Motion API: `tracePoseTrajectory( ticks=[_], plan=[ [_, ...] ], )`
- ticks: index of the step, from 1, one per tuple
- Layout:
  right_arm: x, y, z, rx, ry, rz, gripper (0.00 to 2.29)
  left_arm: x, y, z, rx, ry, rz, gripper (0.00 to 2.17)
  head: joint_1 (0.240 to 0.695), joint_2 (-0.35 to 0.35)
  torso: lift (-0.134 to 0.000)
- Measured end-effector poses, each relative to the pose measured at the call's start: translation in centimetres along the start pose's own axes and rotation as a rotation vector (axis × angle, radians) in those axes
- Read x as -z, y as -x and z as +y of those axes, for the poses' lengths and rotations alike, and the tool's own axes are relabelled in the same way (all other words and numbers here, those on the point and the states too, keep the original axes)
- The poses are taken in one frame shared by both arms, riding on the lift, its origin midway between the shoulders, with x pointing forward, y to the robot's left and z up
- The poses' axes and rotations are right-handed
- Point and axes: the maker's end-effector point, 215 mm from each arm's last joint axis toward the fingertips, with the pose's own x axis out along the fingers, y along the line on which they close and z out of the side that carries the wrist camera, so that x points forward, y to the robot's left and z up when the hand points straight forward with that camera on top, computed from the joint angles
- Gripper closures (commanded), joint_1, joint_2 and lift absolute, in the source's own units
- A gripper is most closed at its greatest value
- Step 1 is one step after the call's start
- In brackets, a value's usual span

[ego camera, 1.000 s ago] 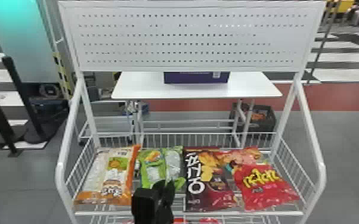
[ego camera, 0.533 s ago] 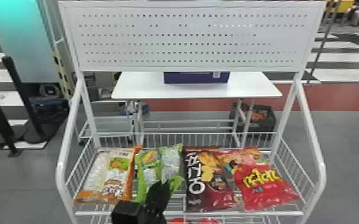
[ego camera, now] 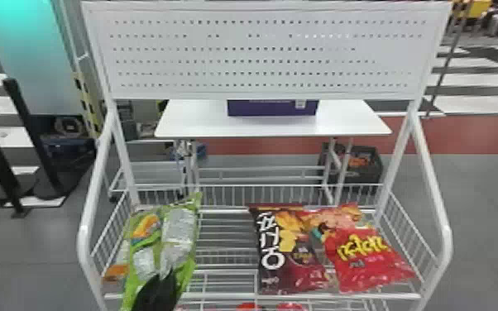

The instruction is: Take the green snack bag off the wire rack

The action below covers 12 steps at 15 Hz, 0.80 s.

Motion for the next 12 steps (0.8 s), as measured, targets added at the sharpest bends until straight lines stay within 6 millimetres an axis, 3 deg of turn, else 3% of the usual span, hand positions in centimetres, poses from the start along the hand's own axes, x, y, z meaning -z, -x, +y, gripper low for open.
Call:
tracePoseTrajectory(
  ticks=[5, 8, 12],
  plan=[
    [0.5, -0.1, 0.2, -0.002, -0.004, 0.005, 0.17, -1.5, 6.1, 3.7, -0.063, 0.011, -0.053, 1.25, 0.499, 0.000, 0.000],
    [0.6, -0.1, 0.0, 0.000, -0.004, 0.007, 0.17, -0.9, 9.3, 3.8, -0.065, -0.021, -0.034, 1.25, 0.499, 0.000, 0.000],
    [0.8, -0.2, -0.1, 0.001, -0.005, 0.009, 0.17, 0.1, 11.3, 3.3, -0.066, -0.034, -0.020, 1.25, 0.499, 0.000, 0.000]
  ],
)
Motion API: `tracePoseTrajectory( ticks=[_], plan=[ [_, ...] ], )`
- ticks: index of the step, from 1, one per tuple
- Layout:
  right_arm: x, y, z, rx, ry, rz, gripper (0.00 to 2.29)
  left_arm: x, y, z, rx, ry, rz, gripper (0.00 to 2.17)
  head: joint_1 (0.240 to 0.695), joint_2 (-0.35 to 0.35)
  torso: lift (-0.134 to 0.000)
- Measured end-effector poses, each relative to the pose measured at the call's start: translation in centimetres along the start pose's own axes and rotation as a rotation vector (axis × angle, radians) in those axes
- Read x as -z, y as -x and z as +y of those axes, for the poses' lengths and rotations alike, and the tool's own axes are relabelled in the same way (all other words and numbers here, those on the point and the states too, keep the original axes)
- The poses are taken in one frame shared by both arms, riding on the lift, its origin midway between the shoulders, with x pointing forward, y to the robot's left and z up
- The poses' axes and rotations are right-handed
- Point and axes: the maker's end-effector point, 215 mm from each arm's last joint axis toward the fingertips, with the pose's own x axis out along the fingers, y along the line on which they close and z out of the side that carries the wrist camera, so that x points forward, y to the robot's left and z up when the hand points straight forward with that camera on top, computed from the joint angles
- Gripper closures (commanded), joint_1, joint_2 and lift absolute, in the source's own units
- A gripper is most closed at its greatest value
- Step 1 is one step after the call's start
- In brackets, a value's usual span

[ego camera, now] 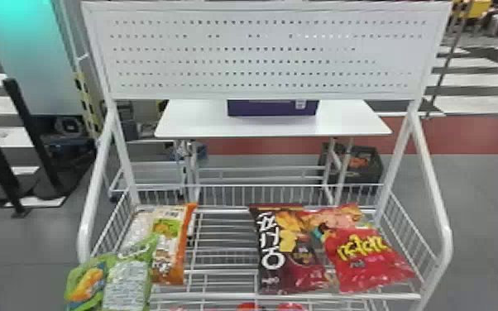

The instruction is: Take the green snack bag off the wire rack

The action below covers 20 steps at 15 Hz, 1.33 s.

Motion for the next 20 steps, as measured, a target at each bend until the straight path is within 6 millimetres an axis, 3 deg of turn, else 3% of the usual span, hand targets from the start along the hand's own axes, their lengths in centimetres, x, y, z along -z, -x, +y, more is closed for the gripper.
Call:
tracePoseTrajectory(
  ticks=[10, 20],
  plan=[
    [-0.2, 0.2, -0.1, 0.003, -0.001, -0.004, 0.17, -1.3, 0.5, 0.4, -0.006, 0.018, -0.041, 1.25, 0.499, 0.000, 0.000],
    [-0.3, 0.2, 0.0, 0.000, 0.000, -0.008, 0.17, -1.2, 0.7, 0.5, -0.006, 0.015, -0.039, 1.25, 0.499, 0.000, 0.000]
  ],
)
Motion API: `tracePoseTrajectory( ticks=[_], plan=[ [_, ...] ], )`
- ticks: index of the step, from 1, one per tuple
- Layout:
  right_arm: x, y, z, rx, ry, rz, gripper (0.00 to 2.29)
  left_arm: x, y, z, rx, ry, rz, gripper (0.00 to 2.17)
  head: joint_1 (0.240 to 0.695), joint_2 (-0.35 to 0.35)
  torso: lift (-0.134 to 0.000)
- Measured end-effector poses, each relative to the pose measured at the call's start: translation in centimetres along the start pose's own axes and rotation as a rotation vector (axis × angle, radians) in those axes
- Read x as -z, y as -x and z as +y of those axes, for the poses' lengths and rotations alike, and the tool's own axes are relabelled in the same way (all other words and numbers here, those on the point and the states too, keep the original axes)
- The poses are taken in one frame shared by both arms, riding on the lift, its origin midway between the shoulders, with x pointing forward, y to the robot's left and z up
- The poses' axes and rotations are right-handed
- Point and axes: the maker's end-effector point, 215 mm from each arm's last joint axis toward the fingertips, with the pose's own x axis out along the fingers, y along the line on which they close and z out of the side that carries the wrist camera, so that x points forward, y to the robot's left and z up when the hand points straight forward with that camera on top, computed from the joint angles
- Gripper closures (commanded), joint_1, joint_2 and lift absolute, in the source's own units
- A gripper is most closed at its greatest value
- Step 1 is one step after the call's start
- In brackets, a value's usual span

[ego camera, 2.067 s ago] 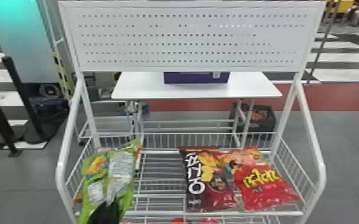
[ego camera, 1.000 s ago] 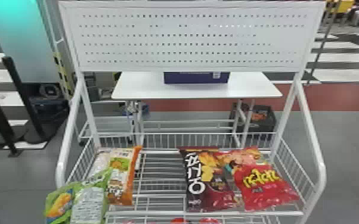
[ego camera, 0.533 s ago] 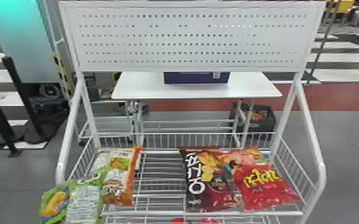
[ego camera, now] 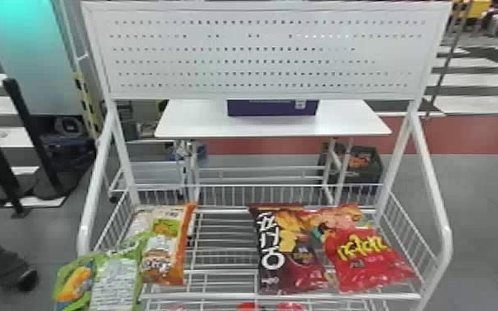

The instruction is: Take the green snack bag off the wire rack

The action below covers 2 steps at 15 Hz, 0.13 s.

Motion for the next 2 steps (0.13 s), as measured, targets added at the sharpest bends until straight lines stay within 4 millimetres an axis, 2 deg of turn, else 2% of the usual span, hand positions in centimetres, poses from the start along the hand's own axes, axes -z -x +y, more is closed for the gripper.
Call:
tracePoseTrajectory(
  ticks=[2],
  plan=[
    [-0.11, 0.00, 0.02, 0.000, 0.000, -0.003, 0.17, -0.03, 0.04, -0.01, 0.000, 0.000, -0.001, 1.25, 0.499, 0.000, 0.000]
  ],
)
